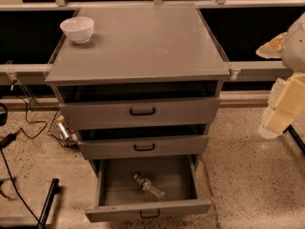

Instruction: Pick water bottle from bottom drawer and place on counter

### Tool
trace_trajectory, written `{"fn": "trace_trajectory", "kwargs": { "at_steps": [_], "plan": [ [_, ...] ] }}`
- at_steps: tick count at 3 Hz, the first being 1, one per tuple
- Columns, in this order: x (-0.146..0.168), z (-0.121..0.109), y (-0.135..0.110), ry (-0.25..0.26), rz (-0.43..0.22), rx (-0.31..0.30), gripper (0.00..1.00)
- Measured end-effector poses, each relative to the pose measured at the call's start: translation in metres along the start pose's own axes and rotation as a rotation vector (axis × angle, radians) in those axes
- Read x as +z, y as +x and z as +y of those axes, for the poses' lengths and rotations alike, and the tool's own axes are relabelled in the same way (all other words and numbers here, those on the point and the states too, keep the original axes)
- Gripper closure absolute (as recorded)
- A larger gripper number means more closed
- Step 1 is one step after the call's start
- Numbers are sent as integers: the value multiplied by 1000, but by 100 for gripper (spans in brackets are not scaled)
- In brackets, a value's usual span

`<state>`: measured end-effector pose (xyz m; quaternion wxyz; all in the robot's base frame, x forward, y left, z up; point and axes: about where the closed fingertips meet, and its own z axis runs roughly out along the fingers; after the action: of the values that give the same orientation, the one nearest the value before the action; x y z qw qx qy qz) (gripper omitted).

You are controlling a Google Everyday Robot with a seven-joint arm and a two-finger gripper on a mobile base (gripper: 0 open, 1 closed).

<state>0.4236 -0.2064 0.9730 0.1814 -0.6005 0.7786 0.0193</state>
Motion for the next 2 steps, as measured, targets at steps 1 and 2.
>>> {"fn": "trace_trajectory", "kwargs": {
  "at_steps": [1, 2],
  "plan": [
    [0, 0, 0, 0, 0, 0, 0],
    [15, 0, -11, -2, -28, 18, 0]
  ]
}}
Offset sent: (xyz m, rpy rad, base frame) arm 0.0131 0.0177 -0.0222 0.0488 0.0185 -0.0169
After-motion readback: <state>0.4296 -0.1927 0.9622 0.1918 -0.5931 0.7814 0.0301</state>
